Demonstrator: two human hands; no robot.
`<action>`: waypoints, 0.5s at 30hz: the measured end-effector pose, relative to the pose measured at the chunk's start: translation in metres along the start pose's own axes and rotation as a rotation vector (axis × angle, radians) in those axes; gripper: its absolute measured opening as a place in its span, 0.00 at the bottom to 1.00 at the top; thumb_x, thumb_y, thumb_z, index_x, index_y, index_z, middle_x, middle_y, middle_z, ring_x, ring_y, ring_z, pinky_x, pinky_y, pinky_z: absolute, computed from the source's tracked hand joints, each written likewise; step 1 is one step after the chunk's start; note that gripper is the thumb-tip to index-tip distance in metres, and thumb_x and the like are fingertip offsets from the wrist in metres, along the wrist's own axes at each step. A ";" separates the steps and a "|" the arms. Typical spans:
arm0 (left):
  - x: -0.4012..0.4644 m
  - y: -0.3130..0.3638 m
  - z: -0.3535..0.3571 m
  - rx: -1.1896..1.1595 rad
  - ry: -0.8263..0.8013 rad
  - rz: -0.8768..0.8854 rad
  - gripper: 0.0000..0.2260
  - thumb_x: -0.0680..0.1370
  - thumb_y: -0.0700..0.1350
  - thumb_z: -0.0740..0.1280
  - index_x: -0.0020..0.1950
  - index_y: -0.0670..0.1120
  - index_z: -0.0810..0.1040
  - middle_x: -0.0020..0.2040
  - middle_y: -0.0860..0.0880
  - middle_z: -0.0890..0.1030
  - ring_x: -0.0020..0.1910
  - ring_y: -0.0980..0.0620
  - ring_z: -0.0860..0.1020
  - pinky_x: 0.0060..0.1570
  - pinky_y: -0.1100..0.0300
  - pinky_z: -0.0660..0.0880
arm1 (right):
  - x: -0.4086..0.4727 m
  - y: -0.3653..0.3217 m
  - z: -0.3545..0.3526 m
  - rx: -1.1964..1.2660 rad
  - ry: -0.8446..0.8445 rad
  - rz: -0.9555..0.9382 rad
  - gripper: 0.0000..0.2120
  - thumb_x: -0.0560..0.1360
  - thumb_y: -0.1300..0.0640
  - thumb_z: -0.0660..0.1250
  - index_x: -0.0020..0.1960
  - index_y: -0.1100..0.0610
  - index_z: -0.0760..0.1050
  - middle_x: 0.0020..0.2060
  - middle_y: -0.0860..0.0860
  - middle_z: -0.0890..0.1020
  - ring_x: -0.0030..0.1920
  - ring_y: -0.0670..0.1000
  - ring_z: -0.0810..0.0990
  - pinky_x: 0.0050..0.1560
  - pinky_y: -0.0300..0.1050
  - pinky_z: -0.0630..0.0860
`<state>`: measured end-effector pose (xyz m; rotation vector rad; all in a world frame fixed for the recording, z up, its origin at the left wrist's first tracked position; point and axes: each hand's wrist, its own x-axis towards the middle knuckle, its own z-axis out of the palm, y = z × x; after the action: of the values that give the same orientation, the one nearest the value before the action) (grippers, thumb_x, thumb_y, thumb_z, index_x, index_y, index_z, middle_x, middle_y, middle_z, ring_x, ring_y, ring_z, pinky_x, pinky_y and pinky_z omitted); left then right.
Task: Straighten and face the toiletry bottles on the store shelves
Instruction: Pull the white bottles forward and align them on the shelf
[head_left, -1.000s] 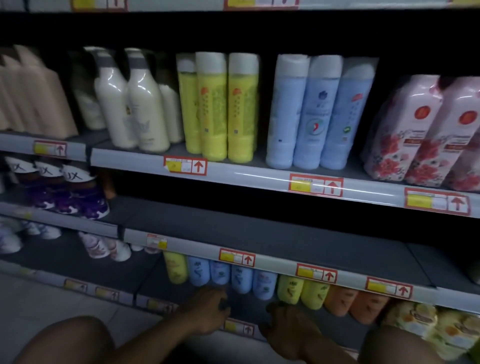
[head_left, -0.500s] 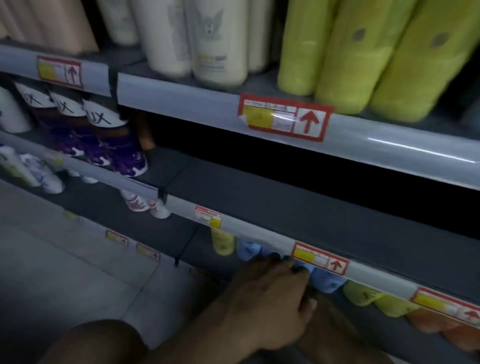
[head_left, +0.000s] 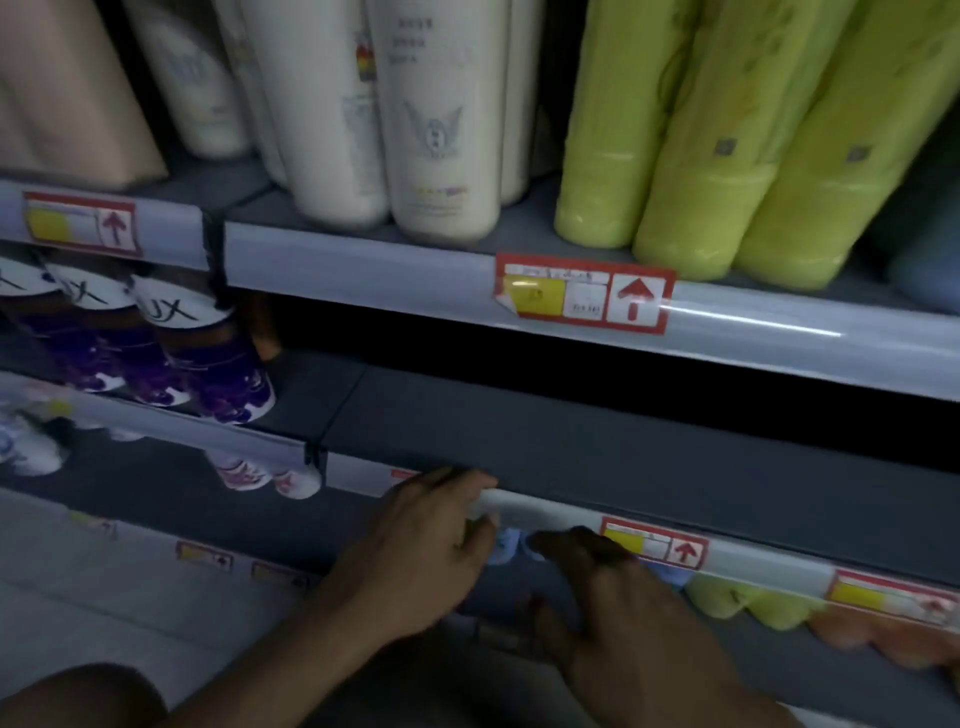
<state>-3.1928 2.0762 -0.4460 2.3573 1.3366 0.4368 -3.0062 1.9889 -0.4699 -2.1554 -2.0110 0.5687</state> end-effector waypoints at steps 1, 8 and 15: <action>-0.004 -0.002 -0.007 -0.005 0.024 -0.008 0.15 0.82 0.54 0.64 0.68 0.59 0.74 0.64 0.62 0.77 0.56 0.62 0.72 0.52 0.69 0.68 | -0.008 -0.011 -0.015 -0.073 0.020 -0.020 0.29 0.77 0.39 0.65 0.76 0.37 0.62 0.69 0.37 0.70 0.71 0.47 0.70 0.65 0.44 0.72; -0.031 0.000 -0.040 -0.108 0.224 -0.166 0.20 0.75 0.57 0.61 0.63 0.55 0.80 0.58 0.56 0.84 0.57 0.55 0.81 0.57 0.53 0.79 | -0.014 -0.035 -0.038 0.086 0.130 -0.141 0.24 0.81 0.43 0.63 0.76 0.44 0.69 0.72 0.45 0.74 0.70 0.49 0.74 0.64 0.43 0.72; -0.045 0.010 -0.099 -0.160 0.376 -0.142 0.10 0.80 0.54 0.68 0.61 0.57 0.80 0.53 0.60 0.82 0.52 0.62 0.80 0.54 0.56 0.79 | -0.014 -0.060 -0.071 0.138 0.226 -0.237 0.24 0.77 0.37 0.62 0.72 0.43 0.71 0.66 0.43 0.77 0.67 0.47 0.76 0.66 0.41 0.73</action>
<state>-3.2527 2.0508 -0.3582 2.1006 1.5533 0.9422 -3.0372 1.9922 -0.3814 -1.7817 -2.0000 0.3976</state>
